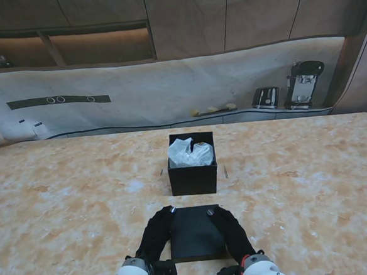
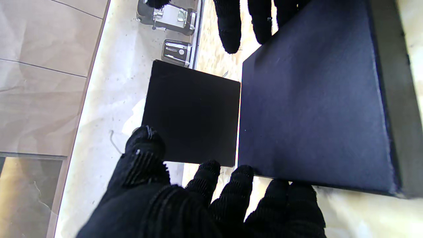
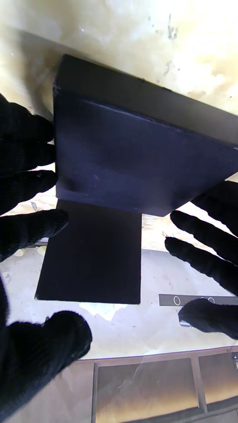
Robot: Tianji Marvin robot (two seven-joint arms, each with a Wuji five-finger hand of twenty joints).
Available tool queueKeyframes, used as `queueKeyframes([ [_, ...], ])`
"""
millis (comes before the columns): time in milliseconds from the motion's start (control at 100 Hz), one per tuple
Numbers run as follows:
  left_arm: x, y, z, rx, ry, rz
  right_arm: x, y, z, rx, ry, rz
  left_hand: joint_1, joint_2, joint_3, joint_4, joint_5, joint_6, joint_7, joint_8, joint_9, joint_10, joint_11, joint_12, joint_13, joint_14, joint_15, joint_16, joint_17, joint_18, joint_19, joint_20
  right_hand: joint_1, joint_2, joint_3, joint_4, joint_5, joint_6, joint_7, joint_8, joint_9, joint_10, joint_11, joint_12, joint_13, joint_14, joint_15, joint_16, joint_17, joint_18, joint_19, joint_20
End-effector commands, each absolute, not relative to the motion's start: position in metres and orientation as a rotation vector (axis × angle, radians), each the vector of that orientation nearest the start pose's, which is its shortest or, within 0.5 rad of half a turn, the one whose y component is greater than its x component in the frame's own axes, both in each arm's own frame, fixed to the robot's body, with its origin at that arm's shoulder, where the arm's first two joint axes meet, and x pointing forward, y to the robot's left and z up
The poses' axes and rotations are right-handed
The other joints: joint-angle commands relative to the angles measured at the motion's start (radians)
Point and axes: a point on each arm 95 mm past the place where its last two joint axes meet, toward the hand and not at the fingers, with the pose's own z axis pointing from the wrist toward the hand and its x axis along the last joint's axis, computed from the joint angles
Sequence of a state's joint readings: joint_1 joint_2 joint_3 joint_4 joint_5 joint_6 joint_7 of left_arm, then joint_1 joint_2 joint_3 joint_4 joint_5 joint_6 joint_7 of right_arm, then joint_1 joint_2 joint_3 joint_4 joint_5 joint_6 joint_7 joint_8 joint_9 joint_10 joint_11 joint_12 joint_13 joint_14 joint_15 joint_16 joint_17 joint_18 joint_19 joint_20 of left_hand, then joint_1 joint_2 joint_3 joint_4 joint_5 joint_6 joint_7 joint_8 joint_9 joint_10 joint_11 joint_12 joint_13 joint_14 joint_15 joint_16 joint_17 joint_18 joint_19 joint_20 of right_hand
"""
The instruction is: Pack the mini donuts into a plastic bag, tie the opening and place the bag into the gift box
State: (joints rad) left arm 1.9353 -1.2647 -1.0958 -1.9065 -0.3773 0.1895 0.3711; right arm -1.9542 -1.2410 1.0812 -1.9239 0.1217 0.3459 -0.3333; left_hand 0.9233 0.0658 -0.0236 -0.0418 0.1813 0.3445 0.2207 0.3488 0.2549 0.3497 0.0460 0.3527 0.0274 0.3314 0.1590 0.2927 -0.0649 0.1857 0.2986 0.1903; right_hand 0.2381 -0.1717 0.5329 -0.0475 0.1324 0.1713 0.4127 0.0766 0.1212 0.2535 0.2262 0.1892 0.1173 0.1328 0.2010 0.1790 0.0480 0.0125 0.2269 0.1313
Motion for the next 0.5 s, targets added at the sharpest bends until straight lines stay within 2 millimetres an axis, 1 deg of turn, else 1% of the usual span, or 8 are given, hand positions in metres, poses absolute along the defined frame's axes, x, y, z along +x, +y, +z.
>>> queueKeyframes([
  [0,0.263,-0.106,-0.353,-2.836,0.06,-1.866,0.248,0.107,-0.362,-2.569,-0.436,-1.597,0.022,0.033,0.005,0.018,0.004,-0.015,0.038,-0.004,0.024,-0.002,0.005,0.001,0.101,-0.001,0.105,0.02,0.027,-0.023,0.106,0.039,-0.016,-0.027,0.013,-0.027,-0.029,-0.016,0.021,-0.012,0.049,-0.043,0.086,-0.002,0.033,-0.008,0.048,0.017,0.019,-0.004,0.003,0.017],
  [260,0.259,-0.106,-0.348,-2.828,0.006,-1.909,0.243,0.107,-0.355,-2.55,-0.391,-1.615,0.034,0.036,0.005,0.018,0.01,-0.014,0.053,-0.008,0.039,0.0,0.006,0.001,0.112,0.001,0.113,0.021,0.031,-0.02,0.123,0.045,-0.022,-0.031,0.031,-0.032,-0.031,-0.013,0.04,-0.016,0.049,-0.044,0.092,0.001,0.035,-0.011,0.051,0.018,0.022,-0.005,-0.002,0.024],
  [490,0.253,-0.106,-0.338,-2.797,-0.01,-1.962,0.237,0.108,-0.348,-2.516,-0.368,-1.642,0.035,0.039,0.003,0.018,0.013,-0.011,0.058,-0.012,0.039,0.0,0.006,0.001,0.109,0.003,0.115,0.021,0.024,-0.018,0.132,0.048,-0.029,-0.032,0.041,-0.035,-0.034,-0.01,0.054,-0.019,0.048,-0.044,0.094,0.001,0.035,-0.01,0.053,0.02,0.025,-0.004,-0.005,0.03],
])
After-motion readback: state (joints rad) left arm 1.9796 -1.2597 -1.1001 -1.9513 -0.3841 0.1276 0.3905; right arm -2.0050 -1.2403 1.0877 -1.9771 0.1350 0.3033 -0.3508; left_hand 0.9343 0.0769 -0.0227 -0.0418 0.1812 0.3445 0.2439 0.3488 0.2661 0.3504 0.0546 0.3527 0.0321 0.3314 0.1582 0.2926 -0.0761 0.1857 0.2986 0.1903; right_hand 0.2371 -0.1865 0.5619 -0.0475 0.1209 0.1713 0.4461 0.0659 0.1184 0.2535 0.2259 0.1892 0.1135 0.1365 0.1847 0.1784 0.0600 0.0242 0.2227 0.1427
